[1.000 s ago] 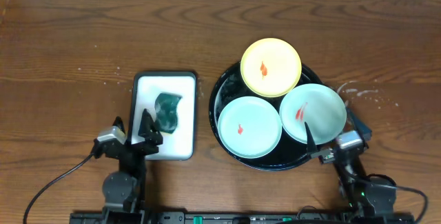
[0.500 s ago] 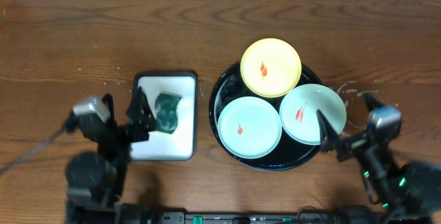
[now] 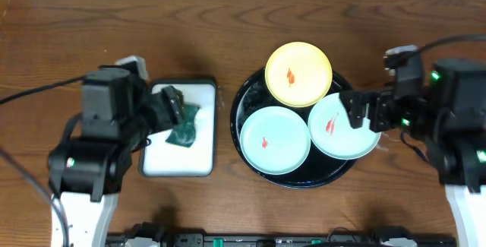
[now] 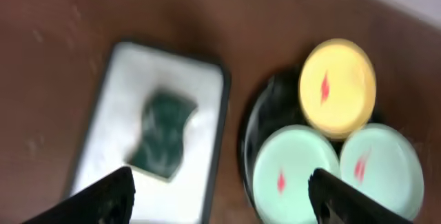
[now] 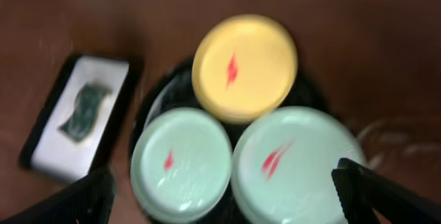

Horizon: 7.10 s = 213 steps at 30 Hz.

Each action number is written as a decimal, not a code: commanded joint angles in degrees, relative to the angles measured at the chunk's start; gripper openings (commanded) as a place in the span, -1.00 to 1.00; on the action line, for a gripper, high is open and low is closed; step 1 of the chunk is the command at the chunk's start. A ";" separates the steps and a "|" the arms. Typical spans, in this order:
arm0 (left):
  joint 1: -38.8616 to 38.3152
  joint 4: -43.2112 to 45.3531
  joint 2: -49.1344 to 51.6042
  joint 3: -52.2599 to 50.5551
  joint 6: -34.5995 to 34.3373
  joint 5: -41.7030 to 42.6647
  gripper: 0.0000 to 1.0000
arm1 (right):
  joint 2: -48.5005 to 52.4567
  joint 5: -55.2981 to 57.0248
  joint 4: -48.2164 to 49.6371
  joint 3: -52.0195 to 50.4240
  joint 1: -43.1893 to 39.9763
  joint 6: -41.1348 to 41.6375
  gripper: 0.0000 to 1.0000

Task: Clean dirty plates on tray and stack at the side
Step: 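Grasp the green sponge left and the right pale green plate rim right, then lift the plate with the right gripper and scrub it with the left sponge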

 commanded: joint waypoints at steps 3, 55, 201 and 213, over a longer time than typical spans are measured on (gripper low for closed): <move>-2.32 -3.87 4.68 0.92 0.31 6.03 0.60 | 4.76 -8.81 -0.50 0.66 0.52 1.33 0.86; -3.87 21.79 26.05 -19.93 7.30 -14.86 0.36 | 20.28 -1.38 5.03 -14.91 14.38 9.29 0.09; -28.96 38.25 47.56 -8.35 -6.69 -22.84 -0.85 | 42.12 21.81 14.36 -15.28 23.32 29.40 -0.97; -26.36 28.59 35.76 -5.33 -1.64 -29.99 -0.84 | 42.12 21.79 14.21 -15.28 23.32 29.42 -0.97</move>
